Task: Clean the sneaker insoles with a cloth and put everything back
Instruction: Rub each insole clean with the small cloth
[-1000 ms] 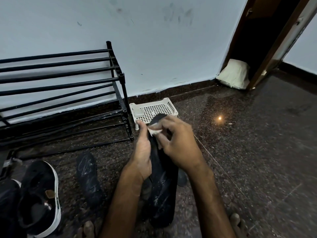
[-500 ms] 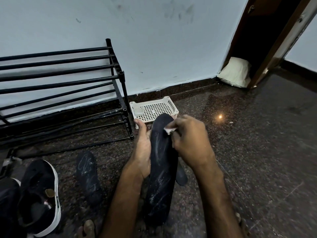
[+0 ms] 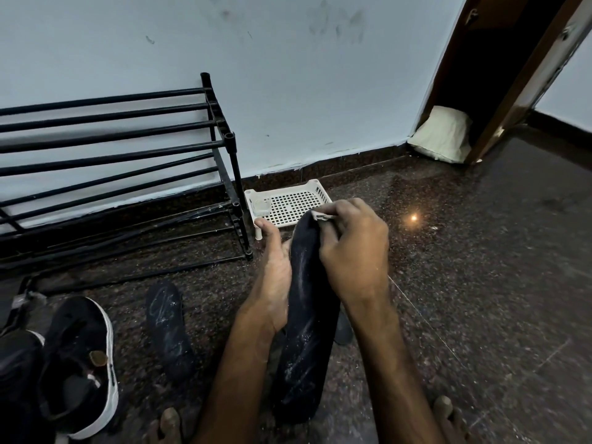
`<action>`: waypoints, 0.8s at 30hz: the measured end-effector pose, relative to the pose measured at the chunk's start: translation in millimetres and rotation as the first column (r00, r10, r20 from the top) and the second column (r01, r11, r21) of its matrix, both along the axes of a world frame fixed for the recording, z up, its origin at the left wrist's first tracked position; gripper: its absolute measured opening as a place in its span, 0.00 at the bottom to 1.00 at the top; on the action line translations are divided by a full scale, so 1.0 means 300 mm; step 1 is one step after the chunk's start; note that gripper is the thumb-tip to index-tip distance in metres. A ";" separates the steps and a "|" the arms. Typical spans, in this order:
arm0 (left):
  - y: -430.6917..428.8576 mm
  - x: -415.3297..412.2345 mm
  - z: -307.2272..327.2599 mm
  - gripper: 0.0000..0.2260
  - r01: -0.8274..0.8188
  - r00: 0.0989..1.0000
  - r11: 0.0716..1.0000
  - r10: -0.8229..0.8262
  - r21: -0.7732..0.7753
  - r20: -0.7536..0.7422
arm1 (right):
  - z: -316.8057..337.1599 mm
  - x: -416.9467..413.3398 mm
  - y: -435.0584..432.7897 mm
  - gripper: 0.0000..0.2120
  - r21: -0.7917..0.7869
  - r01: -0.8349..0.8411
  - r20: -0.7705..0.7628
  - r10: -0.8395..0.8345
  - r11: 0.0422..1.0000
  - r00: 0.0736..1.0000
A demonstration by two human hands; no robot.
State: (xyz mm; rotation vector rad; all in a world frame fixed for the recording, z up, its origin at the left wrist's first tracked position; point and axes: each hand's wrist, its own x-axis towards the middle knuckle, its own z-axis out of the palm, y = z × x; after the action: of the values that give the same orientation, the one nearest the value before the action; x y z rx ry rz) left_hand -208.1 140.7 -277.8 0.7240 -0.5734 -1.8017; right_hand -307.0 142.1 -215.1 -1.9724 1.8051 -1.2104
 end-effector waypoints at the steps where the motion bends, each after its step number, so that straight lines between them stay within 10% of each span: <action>1: 0.002 0.000 0.003 0.43 -0.012 1.000 1.000 0.012 0.000 0.015 | 0.007 0.012 0.004 0.10 0.027 -0.096 0.017 0.095 0.995 0.995; 4: -0.005 0.020 -0.010 0.43 -0.016 1.000 1.000 0.016 0.005 -0.024 | 0.016 0.016 0.021 0.10 0.171 -0.291 -0.046 0.303 0.941 0.952; 10: -0.003 0.017 -0.002 0.46 0.015 1.000 1.000 -0.015 -0.010 0.000 | 0.021 -0.015 -0.001 0.10 0.048 0.082 -0.087 -0.077 0.996 0.993; 16: -0.010 0.038 -0.011 0.45 -0.033 0.999 0.999 0.033 -0.021 -0.024 | 0.023 -0.017 0.023 0.10 0.247 -0.323 -0.052 0.346 0.914 0.937; 21: -0.007 0.020 -0.003 0.47 0.038 0.999 0.999 -0.037 -0.033 0.006 | 0.018 -0.039 -0.002 0.09 0.066 0.067 -0.089 -0.061 0.996 0.994; 24: -0.001 0.001 -0.007 0.48 0.038 0.997 0.999 -0.036 -0.031 0.062 | 0.016 0.011 0.004 0.10 0.078 -0.088 0.095 0.080 0.993 0.992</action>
State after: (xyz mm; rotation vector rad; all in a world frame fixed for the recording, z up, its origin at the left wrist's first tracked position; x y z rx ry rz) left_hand -207.6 140.5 -279.9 0.7532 -0.6590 -1.8055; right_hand -303.7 143.4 -210.3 -1.8963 1.6827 -1.1618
